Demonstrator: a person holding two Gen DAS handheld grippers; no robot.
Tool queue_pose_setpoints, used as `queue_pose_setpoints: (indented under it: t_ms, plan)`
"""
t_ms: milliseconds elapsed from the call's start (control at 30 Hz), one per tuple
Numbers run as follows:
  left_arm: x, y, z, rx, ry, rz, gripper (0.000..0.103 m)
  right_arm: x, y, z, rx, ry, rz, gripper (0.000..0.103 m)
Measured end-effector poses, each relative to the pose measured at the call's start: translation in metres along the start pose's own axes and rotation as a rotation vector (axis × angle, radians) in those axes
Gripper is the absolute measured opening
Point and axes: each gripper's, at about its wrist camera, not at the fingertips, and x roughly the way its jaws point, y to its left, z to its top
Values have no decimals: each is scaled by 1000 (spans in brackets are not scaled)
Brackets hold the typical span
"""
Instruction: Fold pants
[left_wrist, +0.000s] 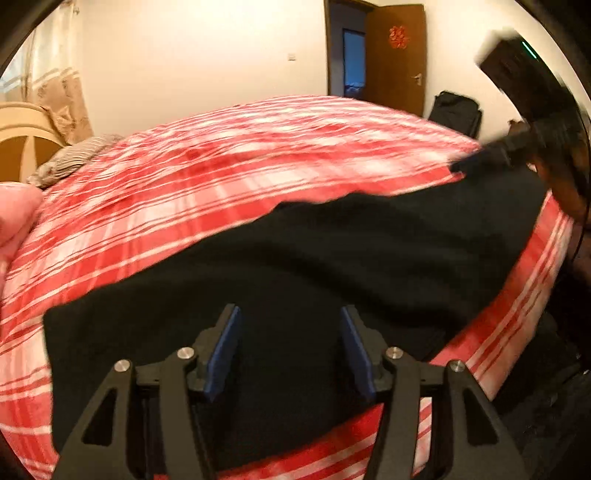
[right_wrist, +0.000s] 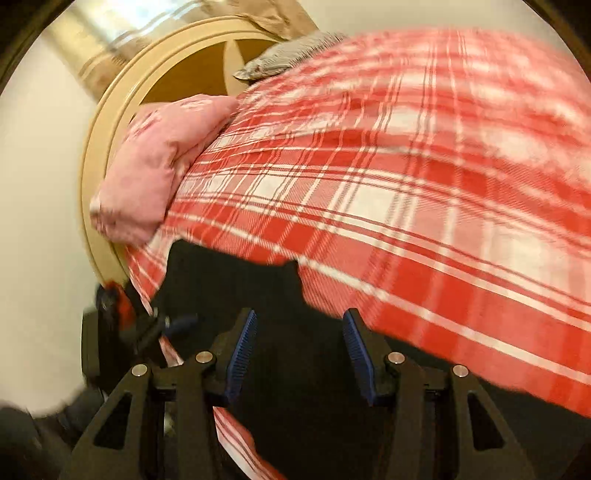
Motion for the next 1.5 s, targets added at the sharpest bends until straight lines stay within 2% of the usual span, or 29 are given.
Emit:
queue_pose_setpoints:
  t_ms: [67,100,133,167,200,233,300,467,600,733,833,967,1000,1033,1067,1167,1200,1267,1300,1333,1400,1500]
  plan:
    - [5,4,-11,11,35,32,59,26,-4,11,41,33,7,51]
    - [3,8,-15,2,25,19,62,37,-7,13,59,49,12,51]
    - [1,11,-17,-1,28,11,64,50,-9,16,82,69,17,46]
    - [0,13,-19,4,31,13,65,57,-9,16,90,83,25,36]
    - [-1,15,-20,6,33,13,65,62,-7,16,84,88,28,6]
    - [-3,18,-21,7,35,8,66,65,-4,16,75,88,30,4]
    - [-4,25,-25,13,36,2,66,67,7,21,32,60,-41,3]
    - [-9,40,-32,-19,18,-5,66,70,8,26,-2,40,-125,0]
    - [-14,51,-34,-49,-4,28,66,50,3,15,5,37,-95,1]
    - [-28,80,-31,-123,-37,128,68,10,6,-10,-43,-4,-74,2]
    - [-28,110,-34,-198,-14,193,72,-13,25,-42,-128,4,-18,2]
    - [-18,138,-45,-269,36,221,72,0,48,-81,-235,102,12,2]
    - [-17,141,-47,-274,35,220,76,8,52,-89,-248,124,7,2]
    - [-17,143,-48,-278,33,220,79,16,53,-97,-260,144,-9,3]
    - [-17,143,-48,-284,33,219,79,29,55,-108,-285,178,-66,4]
    - [-16,144,-49,-283,31,229,84,29,62,-119,-342,128,-106,5]
    - [-18,145,-51,-279,31,241,88,26,63,-118,-334,128,-108,9]
    - [-18,151,-52,-290,37,248,90,16,63,-117,-320,101,-102,34]
    - [-20,152,-52,-302,40,254,90,11,62,-117,-317,85,-110,60]
    - [-25,151,-50,-301,39,280,90,7,61,-117,-316,69,-131,68]
    - [-34,143,-45,-271,19,334,89,4,56,-119,-332,53,-187,68]
    - [-47,127,-35,-239,-25,328,89,2,45,-115,-298,43,-276,68]
